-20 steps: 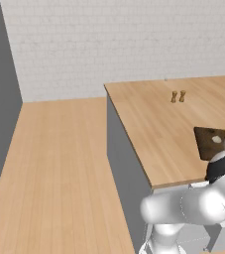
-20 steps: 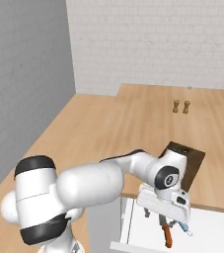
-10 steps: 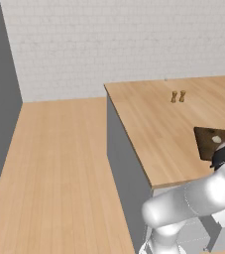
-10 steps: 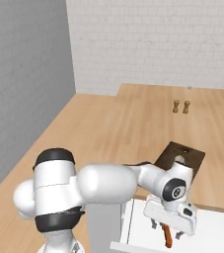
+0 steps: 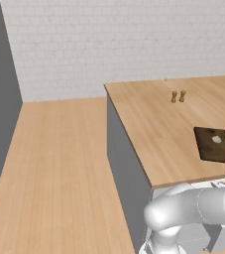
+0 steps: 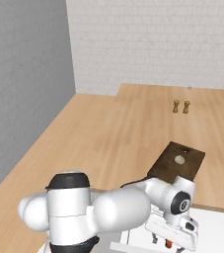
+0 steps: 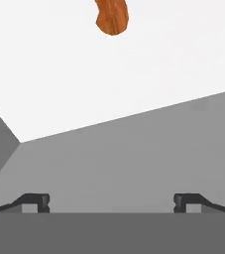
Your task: Place the appropriate cutting tool for cutting the garlic skin on the cutting board.
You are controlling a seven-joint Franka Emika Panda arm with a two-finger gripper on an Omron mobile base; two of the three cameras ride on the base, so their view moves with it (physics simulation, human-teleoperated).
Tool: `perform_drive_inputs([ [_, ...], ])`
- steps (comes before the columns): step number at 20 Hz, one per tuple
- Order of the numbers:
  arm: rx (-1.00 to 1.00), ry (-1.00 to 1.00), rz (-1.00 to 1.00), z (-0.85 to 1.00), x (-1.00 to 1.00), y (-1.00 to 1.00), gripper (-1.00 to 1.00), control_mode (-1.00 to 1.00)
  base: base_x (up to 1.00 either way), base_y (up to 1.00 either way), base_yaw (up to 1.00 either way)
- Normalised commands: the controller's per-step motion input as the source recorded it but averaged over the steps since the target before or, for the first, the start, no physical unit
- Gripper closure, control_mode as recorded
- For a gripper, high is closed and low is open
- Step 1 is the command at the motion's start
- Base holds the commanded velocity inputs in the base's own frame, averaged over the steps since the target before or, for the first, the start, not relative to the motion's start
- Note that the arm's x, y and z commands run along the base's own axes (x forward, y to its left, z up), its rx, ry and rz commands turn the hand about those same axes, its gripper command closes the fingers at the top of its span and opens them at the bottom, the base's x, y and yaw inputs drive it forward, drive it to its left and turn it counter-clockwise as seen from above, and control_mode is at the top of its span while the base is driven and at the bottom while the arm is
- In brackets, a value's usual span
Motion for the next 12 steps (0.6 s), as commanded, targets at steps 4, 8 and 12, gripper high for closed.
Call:
perform_drive_inputs([
  [4,0.0,0.28,0.0,0.0,-0.61,0.05,-1.0,-1.0,0.0,0.0,0.0],
  [8,0.0,0.3,0.0,0.0,-0.66,0.02,-1.0,-1.0,0.0,0.0,0.0],
  [12,0.01,0.19,0.02,0.0,-0.55,0.0,-1.0,-1.0,0.0,0.0,0.0],
])
